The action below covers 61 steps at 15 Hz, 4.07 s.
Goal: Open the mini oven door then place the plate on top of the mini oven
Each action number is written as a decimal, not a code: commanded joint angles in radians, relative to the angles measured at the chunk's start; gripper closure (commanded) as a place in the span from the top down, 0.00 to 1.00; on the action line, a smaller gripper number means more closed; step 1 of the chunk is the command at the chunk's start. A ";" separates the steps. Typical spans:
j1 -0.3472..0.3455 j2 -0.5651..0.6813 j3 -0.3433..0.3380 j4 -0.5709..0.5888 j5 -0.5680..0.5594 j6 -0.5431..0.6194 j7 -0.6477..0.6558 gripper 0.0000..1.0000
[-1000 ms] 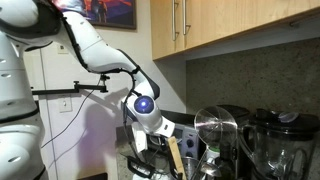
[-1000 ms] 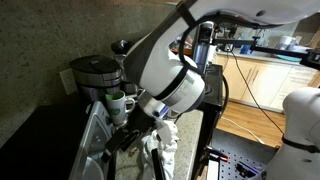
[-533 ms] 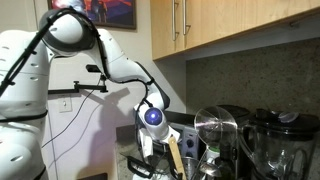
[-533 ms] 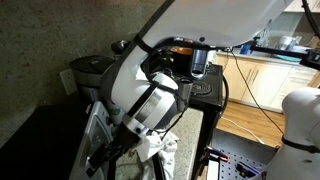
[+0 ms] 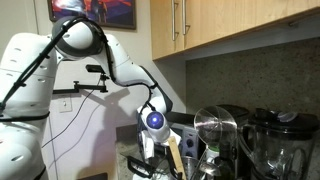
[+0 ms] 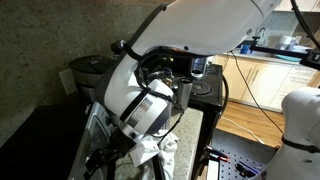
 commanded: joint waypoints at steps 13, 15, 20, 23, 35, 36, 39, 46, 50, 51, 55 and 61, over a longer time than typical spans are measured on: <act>-0.014 -0.090 -0.007 -0.071 -0.146 -0.029 0.076 0.08; -0.068 -0.133 0.019 -0.123 -0.264 -0.021 0.138 0.09; -0.159 -0.257 0.008 -0.227 -0.611 -0.058 0.359 0.07; -0.210 -0.312 0.002 -0.242 -0.888 -0.144 0.521 0.07; -0.263 -0.523 -0.048 -0.075 -1.340 -0.628 0.781 0.06; -0.262 -0.534 -0.054 -0.053 -1.348 -0.671 0.783 0.06; -0.262 -0.554 -0.069 0.011 -1.357 -0.783 0.783 0.06; -0.264 -0.590 -0.097 0.117 -1.290 -0.849 0.775 0.05; -0.257 -0.555 -0.103 0.108 -1.157 -0.728 0.768 0.05; -0.255 -0.542 -0.095 0.092 -1.114 -0.665 0.763 0.05; -0.227 -0.445 -0.049 0.053 -0.962 -0.437 0.740 0.05; -0.188 -0.286 0.040 0.077 -0.784 -0.265 0.734 0.12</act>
